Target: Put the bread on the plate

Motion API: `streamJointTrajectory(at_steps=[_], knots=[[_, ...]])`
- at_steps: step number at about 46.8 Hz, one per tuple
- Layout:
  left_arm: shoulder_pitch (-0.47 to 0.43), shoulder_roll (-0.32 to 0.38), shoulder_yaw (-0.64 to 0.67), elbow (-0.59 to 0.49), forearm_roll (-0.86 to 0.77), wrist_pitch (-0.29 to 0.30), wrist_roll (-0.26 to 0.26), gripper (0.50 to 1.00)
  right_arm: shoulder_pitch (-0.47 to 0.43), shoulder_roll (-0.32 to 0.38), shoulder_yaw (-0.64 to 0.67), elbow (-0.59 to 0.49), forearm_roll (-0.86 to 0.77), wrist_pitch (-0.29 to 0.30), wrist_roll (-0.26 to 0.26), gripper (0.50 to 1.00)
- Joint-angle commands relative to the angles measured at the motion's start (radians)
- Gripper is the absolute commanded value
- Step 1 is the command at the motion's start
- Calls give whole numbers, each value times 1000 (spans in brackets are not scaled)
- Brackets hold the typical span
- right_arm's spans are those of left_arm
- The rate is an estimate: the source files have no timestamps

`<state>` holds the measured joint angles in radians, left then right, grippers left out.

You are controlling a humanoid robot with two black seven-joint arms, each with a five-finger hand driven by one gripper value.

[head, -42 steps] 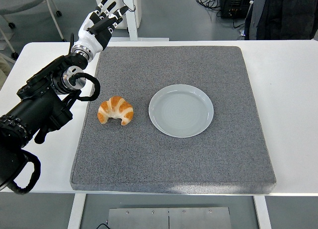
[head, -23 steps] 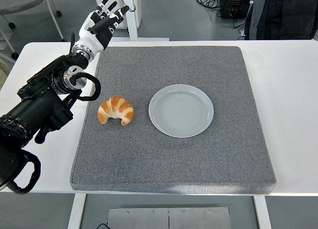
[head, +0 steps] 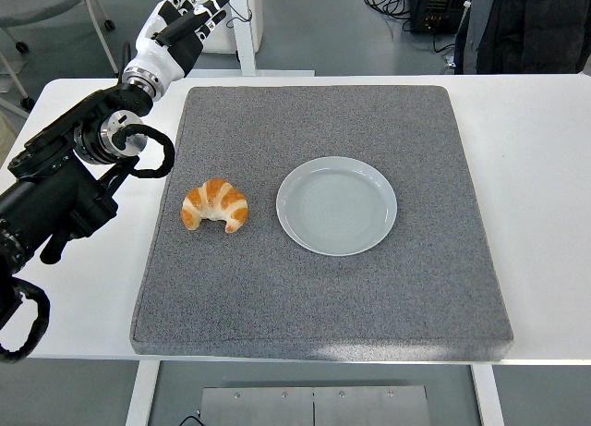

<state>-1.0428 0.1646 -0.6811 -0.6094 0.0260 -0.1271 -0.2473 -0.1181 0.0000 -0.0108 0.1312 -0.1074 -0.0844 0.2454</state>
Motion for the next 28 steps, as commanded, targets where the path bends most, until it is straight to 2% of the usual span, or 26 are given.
streamJointTrajectory(at_steps=[1, 9, 28], knots=[[15, 41, 9, -76, 0, 15, 22, 984, 0, 0, 0, 1, 0, 0, 0, 1000], [40, 142, 51, -239, 2, 30, 83, 984, 0, 0, 0, 1, 0, 0, 0, 1000], [29, 354, 160, -484, 52, 46, 85, 984, 0, 0, 0, 1, 0, 0, 0, 1000]])
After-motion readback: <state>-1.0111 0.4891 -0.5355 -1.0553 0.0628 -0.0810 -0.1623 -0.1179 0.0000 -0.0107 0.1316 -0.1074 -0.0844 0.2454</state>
